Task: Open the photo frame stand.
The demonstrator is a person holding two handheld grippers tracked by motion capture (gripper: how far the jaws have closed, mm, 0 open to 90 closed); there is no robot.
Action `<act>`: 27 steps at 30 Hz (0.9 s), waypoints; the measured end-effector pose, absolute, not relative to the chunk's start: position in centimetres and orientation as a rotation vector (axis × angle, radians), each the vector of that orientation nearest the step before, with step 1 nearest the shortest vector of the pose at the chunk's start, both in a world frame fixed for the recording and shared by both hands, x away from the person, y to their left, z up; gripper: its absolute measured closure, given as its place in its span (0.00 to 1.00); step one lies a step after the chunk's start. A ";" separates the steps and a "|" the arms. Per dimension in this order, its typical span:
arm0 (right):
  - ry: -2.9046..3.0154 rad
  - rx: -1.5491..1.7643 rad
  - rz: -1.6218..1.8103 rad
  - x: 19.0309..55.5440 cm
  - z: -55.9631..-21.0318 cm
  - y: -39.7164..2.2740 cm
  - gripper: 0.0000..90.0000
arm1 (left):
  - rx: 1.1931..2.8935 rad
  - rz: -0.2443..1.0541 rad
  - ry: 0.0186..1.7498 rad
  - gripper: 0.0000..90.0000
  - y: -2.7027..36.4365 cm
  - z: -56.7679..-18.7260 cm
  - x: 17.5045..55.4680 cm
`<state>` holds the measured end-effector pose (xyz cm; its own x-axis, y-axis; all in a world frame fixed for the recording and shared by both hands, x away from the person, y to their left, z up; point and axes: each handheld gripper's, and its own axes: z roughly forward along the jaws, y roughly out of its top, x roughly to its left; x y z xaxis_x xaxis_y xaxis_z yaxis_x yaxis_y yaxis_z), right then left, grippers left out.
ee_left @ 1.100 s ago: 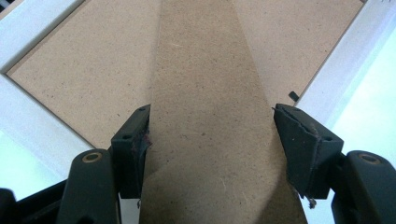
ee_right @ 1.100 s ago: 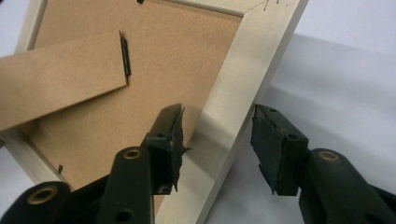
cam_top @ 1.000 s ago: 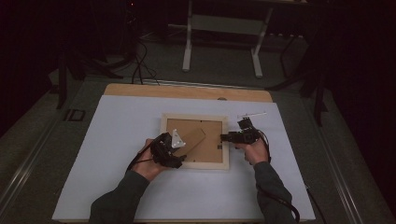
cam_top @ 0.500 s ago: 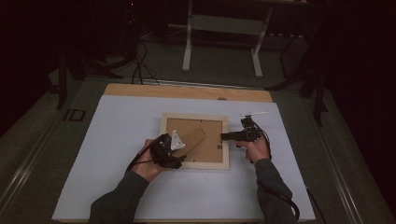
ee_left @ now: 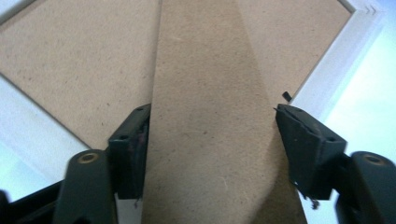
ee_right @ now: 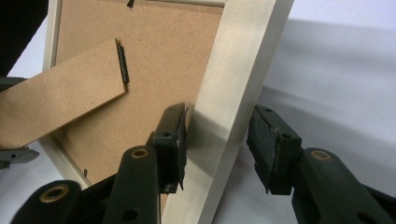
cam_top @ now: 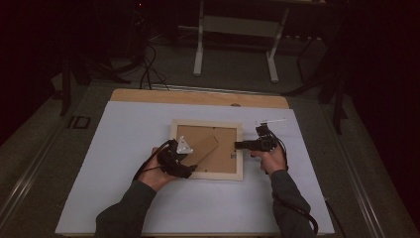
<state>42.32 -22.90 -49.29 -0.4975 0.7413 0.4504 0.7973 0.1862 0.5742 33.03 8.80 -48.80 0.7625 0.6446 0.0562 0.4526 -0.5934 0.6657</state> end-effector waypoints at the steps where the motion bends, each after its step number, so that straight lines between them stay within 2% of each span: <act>1: -2.365 -1.538 -1.219 42.3 -49.3 -22.9 0.63 | 2.307 0.386 0.816 0.33 8.8 -48.8 33.0; 2: -2.371 -1.538 -1.221 42.2 -49.3 -22.9 0.63 | 2.285 0.326 0.844 0.31 9.2 -48.8 33.4; 8: -2.391 -1.530 -1.222 42.1 -49.0 -22.8 0.63 | 2.249 0.221 0.874 0.30 9.9 -48.8 33.9; 15: -2.428 -1.512 -1.219 41.9 -48.6 -22.6 0.63 | 2.156 0.044 0.905 0.37 11.2 -48.6 34.5; 21: -2.444 -1.503 -1.227 41.8 -48.3 -22.6 0.63 | 2.180 -0.021 0.911 0.39 11.3 -49.0 34.7; 27: -2.456 -1.499 -1.231 41.7 -48.2 -22.5 0.63 | 2.207 -0.052 0.891 0.46 11.2 -49.2 34.7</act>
